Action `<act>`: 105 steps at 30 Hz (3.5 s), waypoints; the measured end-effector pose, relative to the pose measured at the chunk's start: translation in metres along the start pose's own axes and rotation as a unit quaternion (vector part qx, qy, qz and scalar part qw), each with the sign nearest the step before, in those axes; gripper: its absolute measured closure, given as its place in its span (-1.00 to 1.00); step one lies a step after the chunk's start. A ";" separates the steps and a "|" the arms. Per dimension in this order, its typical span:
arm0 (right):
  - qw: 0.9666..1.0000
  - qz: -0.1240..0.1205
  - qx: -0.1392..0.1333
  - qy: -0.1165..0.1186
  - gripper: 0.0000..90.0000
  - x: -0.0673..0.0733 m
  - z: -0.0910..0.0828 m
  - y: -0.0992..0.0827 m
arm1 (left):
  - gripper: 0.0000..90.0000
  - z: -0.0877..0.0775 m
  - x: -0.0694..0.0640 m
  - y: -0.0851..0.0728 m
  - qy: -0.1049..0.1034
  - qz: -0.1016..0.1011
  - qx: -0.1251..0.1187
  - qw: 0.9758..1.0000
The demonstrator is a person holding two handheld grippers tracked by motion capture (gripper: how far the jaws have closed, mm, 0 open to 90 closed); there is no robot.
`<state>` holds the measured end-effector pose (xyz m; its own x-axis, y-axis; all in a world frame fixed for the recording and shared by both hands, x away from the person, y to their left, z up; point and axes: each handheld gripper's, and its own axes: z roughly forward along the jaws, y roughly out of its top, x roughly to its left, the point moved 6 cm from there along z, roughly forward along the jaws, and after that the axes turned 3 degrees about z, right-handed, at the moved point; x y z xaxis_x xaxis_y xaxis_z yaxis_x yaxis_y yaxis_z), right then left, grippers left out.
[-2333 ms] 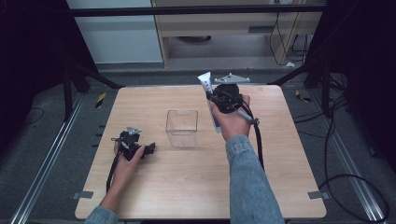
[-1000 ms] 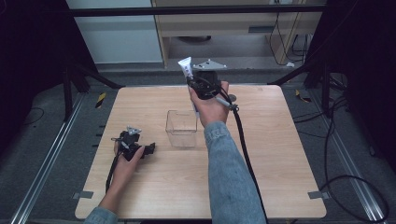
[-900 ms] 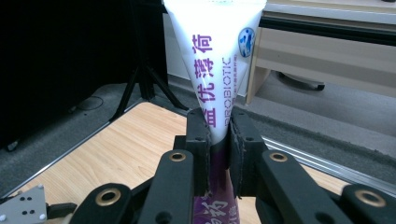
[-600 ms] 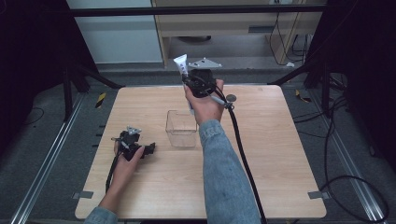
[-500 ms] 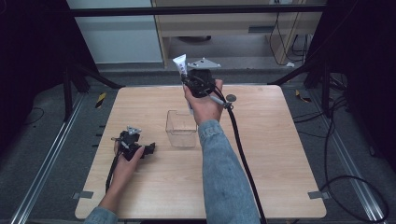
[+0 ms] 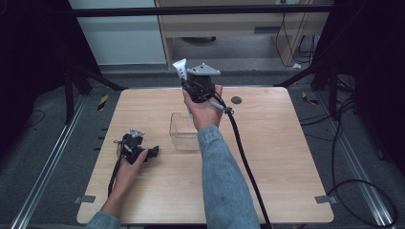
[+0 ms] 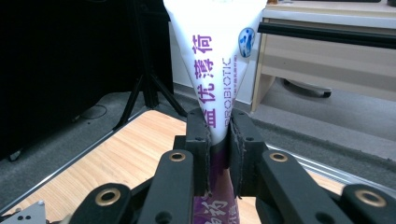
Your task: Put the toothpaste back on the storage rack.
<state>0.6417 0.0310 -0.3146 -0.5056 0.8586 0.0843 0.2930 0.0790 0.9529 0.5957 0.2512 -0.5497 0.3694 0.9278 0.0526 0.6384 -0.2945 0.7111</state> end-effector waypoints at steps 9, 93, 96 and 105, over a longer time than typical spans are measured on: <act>1.000 -0.011 0.015 -0.004 0.77 0.007 0.012 -0.023 | -1.00 0.000 0.000 0.000 0.000 0.000 -0.001 1.000; 0.994 -0.027 0.107 0.009 0.78 0.019 0.030 -0.116 | -1.00 0.001 0.001 0.001 -0.002 0.003 0.000 1.000; 0.993 -0.028 0.112 0.012 0.78 0.021 0.029 -0.117 | -1.00 0.001 0.001 0.001 -0.002 0.003 0.000 1.000; 0.992 -0.029 0.118 0.013 0.78 0.022 0.031 -0.118 | -1.00 0.001 0.001 0.001 -0.002 0.003 0.000 1.000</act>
<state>0.6216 0.0561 -0.4341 -0.5473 0.8359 0.0423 0.4436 0.2468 0.8616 0.5968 0.2514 -0.5496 0.3770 0.9246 0.0542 0.6363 -0.3011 0.7102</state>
